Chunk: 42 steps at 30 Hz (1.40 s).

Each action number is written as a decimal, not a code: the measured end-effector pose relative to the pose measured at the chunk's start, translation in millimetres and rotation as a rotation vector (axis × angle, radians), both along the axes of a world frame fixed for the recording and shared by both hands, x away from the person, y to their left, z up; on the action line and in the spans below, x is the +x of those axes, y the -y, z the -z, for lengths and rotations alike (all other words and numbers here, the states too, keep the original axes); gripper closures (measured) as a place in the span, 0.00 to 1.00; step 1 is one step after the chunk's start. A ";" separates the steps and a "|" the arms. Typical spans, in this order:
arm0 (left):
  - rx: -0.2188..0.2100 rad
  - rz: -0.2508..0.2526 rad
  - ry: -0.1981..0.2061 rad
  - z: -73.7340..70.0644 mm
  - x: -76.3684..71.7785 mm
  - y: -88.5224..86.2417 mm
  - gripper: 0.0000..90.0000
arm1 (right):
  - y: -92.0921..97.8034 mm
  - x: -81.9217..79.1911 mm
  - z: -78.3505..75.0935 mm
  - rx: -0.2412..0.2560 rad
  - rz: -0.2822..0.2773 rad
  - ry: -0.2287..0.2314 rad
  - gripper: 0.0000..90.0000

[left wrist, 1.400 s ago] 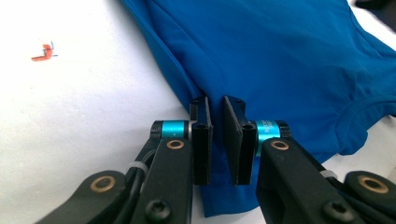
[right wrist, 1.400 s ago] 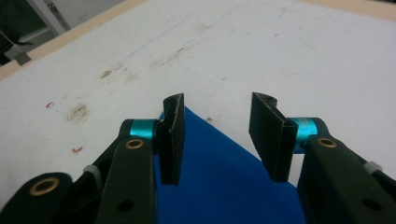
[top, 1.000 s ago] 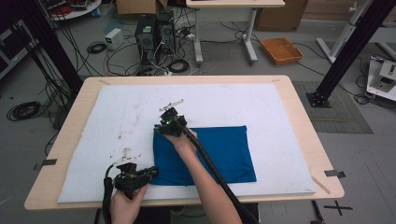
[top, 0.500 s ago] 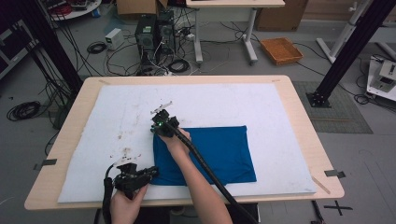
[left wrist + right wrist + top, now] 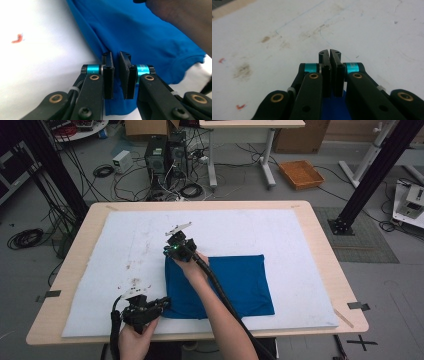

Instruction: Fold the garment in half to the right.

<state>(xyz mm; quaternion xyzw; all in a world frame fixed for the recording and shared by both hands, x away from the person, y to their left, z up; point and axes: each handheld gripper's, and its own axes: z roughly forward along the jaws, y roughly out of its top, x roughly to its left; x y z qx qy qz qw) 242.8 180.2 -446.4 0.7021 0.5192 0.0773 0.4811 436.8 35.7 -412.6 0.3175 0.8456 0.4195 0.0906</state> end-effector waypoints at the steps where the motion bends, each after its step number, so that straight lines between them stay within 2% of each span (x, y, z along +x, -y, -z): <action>1: 0.006 0.005 0.010 -2.0 -0.8 2.5 0.91 | 3.5 -0.6 -3.2 0.012 -0.004 0.001 0.98; 4: 0.001 0.018 0.025 -6.6 -2.2 8.4 0.92 | 13.8 -2.2 -12.1 0.045 -0.008 0.005 0.98; 9: -0.038 0.049 0.043 -16.6 -1.6 15.6 0.92 | 35.0 -1.7 -23.7 0.092 -0.011 -0.001 0.98; 12: -0.073 0.079 0.051 -25.5 -0.4 25.1 0.92 | 52.2 -1.0 -30.6 0.098 -0.002 0.004 0.98; 17: -0.108 0.139 0.066 -36.1 2.9 52.6 0.92 | 88.0 -0.2 -41.9 0.103 0.008 0.009 0.98; 23: -0.124 0.206 0.074 -39.4 13.3 93.3 0.92 | 129.8 -1.6 -50.9 0.107 0.034 0.023 0.98; 32: -0.132 0.279 0.062 -34.4 27.8 153.6 0.92 | 191.6 -0.4 -47.5 0.083 0.095 0.025 0.98; 42: -0.117 0.311 0.034 -20.1 39.4 198.6 0.92 | 244.0 -0.3 -33.8 0.047 0.175 0.021 0.99</action>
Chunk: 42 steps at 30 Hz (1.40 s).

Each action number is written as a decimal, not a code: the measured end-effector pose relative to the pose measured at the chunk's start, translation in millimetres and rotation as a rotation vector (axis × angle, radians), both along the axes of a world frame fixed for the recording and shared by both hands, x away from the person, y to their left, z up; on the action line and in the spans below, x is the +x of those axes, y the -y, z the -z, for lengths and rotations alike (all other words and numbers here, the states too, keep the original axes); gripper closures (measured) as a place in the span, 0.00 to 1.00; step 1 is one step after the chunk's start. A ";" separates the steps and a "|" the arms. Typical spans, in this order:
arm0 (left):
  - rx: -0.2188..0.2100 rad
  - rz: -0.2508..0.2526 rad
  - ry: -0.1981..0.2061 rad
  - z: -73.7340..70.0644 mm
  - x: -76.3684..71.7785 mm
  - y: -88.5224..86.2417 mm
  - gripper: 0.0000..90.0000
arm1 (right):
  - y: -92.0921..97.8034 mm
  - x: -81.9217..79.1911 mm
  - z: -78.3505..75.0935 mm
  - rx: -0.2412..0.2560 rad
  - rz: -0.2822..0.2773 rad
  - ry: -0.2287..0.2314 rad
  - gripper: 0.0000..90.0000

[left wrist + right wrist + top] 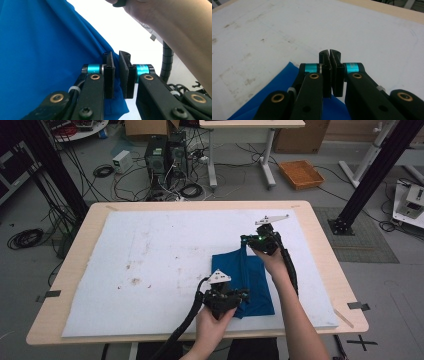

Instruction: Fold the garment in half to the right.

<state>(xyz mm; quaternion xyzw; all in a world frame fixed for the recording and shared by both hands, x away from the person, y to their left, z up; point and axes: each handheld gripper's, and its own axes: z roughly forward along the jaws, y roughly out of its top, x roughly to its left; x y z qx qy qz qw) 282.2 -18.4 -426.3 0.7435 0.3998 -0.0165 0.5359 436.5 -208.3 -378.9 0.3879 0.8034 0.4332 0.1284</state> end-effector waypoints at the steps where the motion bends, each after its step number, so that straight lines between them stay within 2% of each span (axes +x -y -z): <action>1: 0.002 0.004 0.002 0.9 0.7 3.5 0.92 | 3.8 -0.1 1.4 -0.001 0.006 -0.002 0.99; 8: 0.006 0.018 -0.003 3.8 3.8 23.6 0.92 | 23.2 -0.3 8.5 -0.025 0.032 -0.008 0.99; 16: 0.004 0.030 -0.012 7.7 7.9 42.6 0.92 | 34.7 -0.7 12.0 -0.052 0.054 -0.011 0.99; 20: 0.006 0.028 -0.020 9.8 10.6 47.5 0.92 | 37.2 -0.9 12.0 -0.060 0.058 -0.009 0.99; 31: 0.022 0.028 -0.028 16.3 13.7 57.1 0.91 | 45.1 0.8 17.2 -0.145 0.073 -0.020 0.99; 36: 0.023 0.033 -0.021 16.6 12.5 59.5 0.85 | 46.4 1.4 19.5 -0.181 0.080 -0.023 0.99; 40: 0.007 0.047 -0.020 16.3 12.3 58.6 0.70 | 47.8 1.9 20.3 -0.192 0.085 -0.024 0.98; 41: -0.004 0.049 -0.007 14.4 10.7 56.7 0.70 | 48.2 1.6 20.4 -0.195 0.090 -0.027 0.98; 42: -0.011 0.051 0.007 12.8 9.3 55.3 0.63 | 49.4 1.4 20.0 -0.210 0.107 -0.014 0.95</action>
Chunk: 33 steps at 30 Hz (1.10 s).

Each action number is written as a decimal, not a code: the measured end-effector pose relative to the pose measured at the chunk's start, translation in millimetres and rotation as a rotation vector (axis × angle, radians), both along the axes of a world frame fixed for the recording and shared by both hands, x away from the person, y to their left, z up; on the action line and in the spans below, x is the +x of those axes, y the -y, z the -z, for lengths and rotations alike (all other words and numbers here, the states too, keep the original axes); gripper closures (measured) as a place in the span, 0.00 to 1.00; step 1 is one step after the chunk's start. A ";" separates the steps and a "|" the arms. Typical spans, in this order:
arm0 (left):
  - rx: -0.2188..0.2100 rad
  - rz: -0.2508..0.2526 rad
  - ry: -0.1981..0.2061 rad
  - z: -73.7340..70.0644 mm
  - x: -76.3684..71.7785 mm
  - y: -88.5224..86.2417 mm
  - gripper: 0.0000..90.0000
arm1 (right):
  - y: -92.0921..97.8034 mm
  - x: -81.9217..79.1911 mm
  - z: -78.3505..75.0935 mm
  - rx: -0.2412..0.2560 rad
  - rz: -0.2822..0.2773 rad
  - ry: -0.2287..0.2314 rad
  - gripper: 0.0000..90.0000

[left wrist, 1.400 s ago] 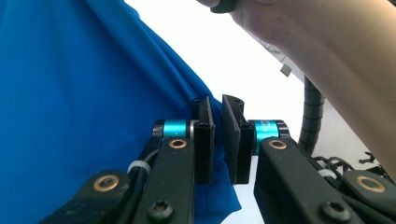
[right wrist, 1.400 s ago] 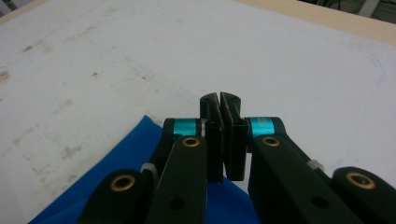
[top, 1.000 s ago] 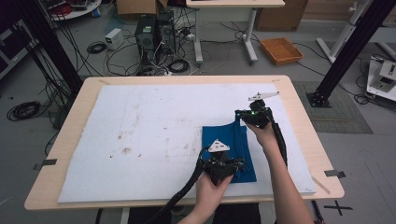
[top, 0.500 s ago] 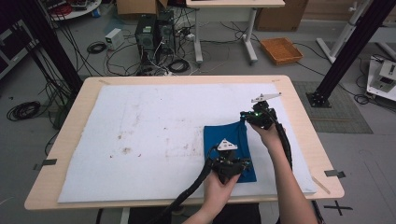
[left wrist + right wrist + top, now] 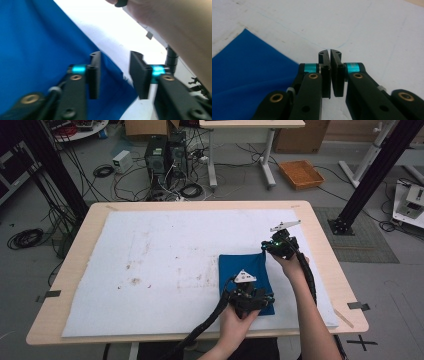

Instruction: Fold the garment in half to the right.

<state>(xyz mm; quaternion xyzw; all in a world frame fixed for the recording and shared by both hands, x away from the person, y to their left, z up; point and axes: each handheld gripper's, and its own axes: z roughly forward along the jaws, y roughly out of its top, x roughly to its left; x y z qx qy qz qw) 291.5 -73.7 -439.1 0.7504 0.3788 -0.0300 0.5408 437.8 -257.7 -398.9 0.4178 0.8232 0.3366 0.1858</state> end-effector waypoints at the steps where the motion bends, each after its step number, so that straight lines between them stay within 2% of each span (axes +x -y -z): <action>1: 0.000 0.000 0.015 -2.0 -1.6 -1.8 0.61 | 1.3 -0.1 -0.3 -0.002 0.009 0.000 0.95; 3: -0.005 -0.004 0.037 -7.0 -4.4 -6.9 0.55 | 4.7 -0.3 -0.6 -0.013 0.037 -0.006 0.94; 5: -0.015 -0.012 0.057 -12.5 -6.8 -13.6 0.55 | 7.9 -1.6 -1.2 -0.010 0.064 -0.014 0.93; 7: -0.016 -0.011 0.079 -18.3 -8.9 -22.8 0.54 | 10.6 -3.8 -3.3 0.003 0.095 -0.017 0.86; 11: -0.003 -0.029 0.129 -29.6 -14.4 -48.6 0.54 | 13.9 -12.8 -9.5 0.098 0.118 -0.019 0.80; 13: 0.010 -0.044 0.148 -33.9 -16.8 -65.0 0.54 | 13.7 -16.1 -7.4 0.155 0.121 -0.039 0.79; 14: 0.016 -0.057 0.154 -35.6 -18.2 -73.8 0.54 | 12.4 -16.9 -4.6 0.162 0.127 -0.052 0.79; 17: 0.036 -0.091 0.161 -39.6 -20.4 -100.0 0.54 | 9.2 -18.7 6.0 0.176 0.151 -0.089 0.80; 19: 0.063 -0.102 0.154 -42.1 -21.0 -116.2 0.54 | 6.8 -20.5 12.1 0.179 0.150 -0.105 0.84; 21: 0.079 -0.123 0.159 -43.7 -22.9 -132.3 0.53 | 5.8 -23.1 16.2 0.161 0.142 -0.083 0.97; 23: 0.085 -0.141 0.159 -44.2 -26.0 -147.0 0.53 | 7.1 -25.4 18.1 0.156 0.148 -0.074 0.98; 29: 0.091 -0.193 0.159 -37.9 -36.2 -182.3 0.53 | 16.5 -33.9 22.2 0.170 0.190 -0.042 0.98; 30: 0.094 -0.199 0.159 -36.4 -37.5 -187.2 0.53 | 17.9 -35.2 23.2 0.170 0.195 -0.046 0.95; 31: 0.096 -0.207 0.160 -35.0 -38.7 -191.8 0.53 | 19.4 -36.5 24.1 0.168 0.205 -0.041 0.87; 33: 0.100 -0.217 0.163 -32.7 -40.7 -201.2 0.52 | 23.2 -40.7 24.6 0.171 0.213 -0.038 0.85</action>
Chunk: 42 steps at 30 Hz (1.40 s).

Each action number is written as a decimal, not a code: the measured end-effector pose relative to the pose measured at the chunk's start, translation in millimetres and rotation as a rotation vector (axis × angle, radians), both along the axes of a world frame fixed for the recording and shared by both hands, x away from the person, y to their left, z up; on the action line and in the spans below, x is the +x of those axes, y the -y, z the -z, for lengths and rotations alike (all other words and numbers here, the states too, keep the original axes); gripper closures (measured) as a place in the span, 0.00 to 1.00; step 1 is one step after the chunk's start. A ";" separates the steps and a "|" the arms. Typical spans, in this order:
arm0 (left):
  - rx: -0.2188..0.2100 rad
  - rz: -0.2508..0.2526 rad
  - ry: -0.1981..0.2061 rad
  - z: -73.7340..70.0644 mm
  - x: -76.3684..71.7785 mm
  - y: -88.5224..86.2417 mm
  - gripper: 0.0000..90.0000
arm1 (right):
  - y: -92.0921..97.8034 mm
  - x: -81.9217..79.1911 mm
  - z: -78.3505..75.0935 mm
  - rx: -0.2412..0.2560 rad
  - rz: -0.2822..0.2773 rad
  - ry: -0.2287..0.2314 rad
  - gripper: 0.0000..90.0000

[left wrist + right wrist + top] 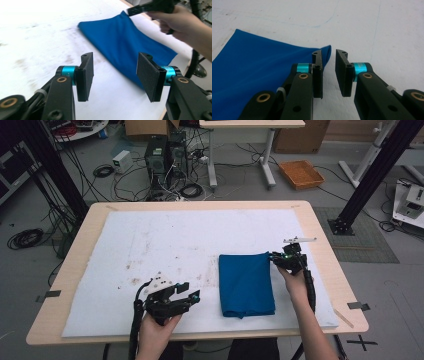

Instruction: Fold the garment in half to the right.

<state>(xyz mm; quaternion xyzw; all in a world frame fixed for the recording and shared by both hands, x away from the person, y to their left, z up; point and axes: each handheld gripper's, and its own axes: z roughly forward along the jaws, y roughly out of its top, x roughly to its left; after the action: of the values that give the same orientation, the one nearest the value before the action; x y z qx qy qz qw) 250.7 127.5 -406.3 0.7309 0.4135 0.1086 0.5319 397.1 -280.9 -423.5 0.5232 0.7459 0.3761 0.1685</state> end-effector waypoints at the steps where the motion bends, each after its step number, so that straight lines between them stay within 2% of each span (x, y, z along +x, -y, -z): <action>1: -0.001 -0.006 0.000 0.5 -1.4 -4.4 0.51 | 2.5 -4.3 -1.2 0.003 0.006 0.009 0.83; 4: 0.003 -0.021 0.017 0.4 -6.4 -19.8 0.51 | 10.1 -27.3 -7.2 0.042 0.007 0.039 0.78; 8: 0.001 -0.053 0.056 0.2 -13.4 -39.4 0.49 | 14.5 -75.8 -9.4 0.089 -0.023 0.072 0.70; 12: 0.017 -0.085 0.068 1.6 -16.5 -54.5 0.47 | 17.3 -122.3 -3.2 0.167 -0.059 0.058 0.66; 16: 0.018 -0.112 0.063 6.6 -18.5 -64.7 0.47 | 11.9 -150.4 4.2 0.189 -0.078 0.021 0.65; 18: 0.016 -0.116 0.056 8.0 -17.9 -67.0 0.47 | 5.3 -155.4 8.9 0.176 -0.102 -0.001 0.67; 19: 0.017 -0.118 0.057 8.0 -17.8 -67.3 0.47 | 2.4 -156.4 11.4 0.161 -0.112 -0.011 0.72; 22: 0.023 -0.116 0.062 8.2 -17.6 -66.2 0.47 | -0.6 -158.5 18.3 0.109 -0.129 -0.016 0.97; 24: 0.024 -0.116 0.058 9.2 -17.4 -65.1 0.47 | 1.7 -161.2 18.9 0.092 -0.116 -0.003 0.98; 29: 0.033 -0.106 0.052 11.5 -16.7 -62.7 0.47 | 11.9 -168.3 17.3 0.090 -0.083 0.014 0.98; 32: 0.035 -0.102 0.053 11.7 -16.4 -61.0 0.47 | 16.8 -171.5 21.2 0.098 -0.070 -0.009 0.97; 36: 0.040 -0.093 0.050 12.8 -15.3 -59.0 0.47 | 21.0 -172.7 24.1 0.091 -0.064 -0.022 0.88; 39: 0.047 -0.083 0.052 12.7 -14.4 -59.1 0.46 | 25.9 -170.9 20.9 0.108 -0.050 -0.007 0.82; 42: 0.060 -0.050 0.083 10.3 -10.9 -62.4 0.42 | 30.2 -164.0 11.7 0.117 -0.055 0.045 0.72</action>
<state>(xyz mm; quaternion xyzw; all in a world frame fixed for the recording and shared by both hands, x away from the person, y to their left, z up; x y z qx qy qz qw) 239.8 189.9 -416.6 0.7308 0.4059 0.1646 0.5235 233.2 -311.1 -435.2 0.5032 0.7327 0.4351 0.1439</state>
